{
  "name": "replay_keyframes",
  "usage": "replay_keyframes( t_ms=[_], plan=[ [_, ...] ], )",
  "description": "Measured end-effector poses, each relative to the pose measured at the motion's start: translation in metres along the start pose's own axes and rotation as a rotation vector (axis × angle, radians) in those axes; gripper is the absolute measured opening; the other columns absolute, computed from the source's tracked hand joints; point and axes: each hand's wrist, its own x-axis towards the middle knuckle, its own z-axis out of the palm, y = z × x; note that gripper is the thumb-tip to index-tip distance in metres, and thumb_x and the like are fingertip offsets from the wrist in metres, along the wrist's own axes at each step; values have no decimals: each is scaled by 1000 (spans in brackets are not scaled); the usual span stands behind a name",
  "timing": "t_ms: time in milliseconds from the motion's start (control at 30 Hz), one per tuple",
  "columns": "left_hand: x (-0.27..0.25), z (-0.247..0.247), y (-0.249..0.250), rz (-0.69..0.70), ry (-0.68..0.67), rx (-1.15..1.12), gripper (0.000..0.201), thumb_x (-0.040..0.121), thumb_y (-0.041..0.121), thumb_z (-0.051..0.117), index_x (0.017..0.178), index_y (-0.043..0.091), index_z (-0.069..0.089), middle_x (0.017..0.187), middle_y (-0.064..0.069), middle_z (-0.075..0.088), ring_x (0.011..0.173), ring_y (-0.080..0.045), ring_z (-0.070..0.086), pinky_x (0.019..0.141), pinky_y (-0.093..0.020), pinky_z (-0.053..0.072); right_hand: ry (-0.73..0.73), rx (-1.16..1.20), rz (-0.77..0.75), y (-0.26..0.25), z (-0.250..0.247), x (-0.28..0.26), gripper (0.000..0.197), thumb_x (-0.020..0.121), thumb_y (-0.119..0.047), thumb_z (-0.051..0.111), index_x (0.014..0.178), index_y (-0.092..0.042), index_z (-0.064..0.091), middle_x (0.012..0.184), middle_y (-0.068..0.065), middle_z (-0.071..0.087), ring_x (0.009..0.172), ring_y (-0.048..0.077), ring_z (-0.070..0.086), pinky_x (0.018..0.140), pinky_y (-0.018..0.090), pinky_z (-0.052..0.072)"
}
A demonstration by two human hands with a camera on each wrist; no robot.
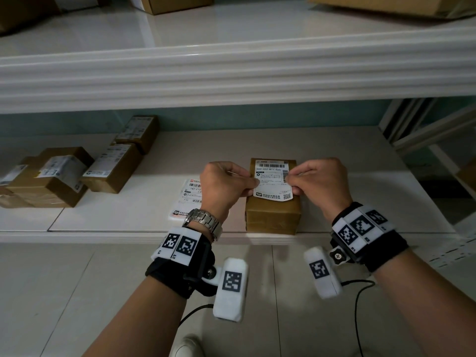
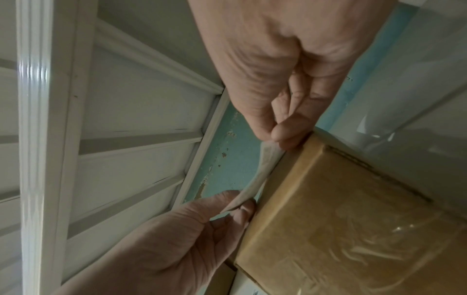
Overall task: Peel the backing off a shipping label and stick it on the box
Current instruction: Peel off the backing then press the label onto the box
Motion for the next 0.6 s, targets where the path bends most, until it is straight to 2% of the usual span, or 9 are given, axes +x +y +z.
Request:
replay_keyframes(
  t_ms=[267,600],
  plan=[
    [1,-1,1,-31,4,13,24,71,-2,89,87,-3,71,83,-17,78,75,-31,79,62,-30,65,11,-87,-72,3,2,0,10,73,-2,82,82,-6,79,62,7,75,45,5,67,50,17,53],
    [1,0,3,-48,9,28,27,73,-2,87,91,-3,68,83,-15,76,73,-26,79,57,-25,63,4,-116,-75,3,1,1,10,72,-2,83,81,-7,79,62,6,75,48,8,70,51,19,56]
  ],
)
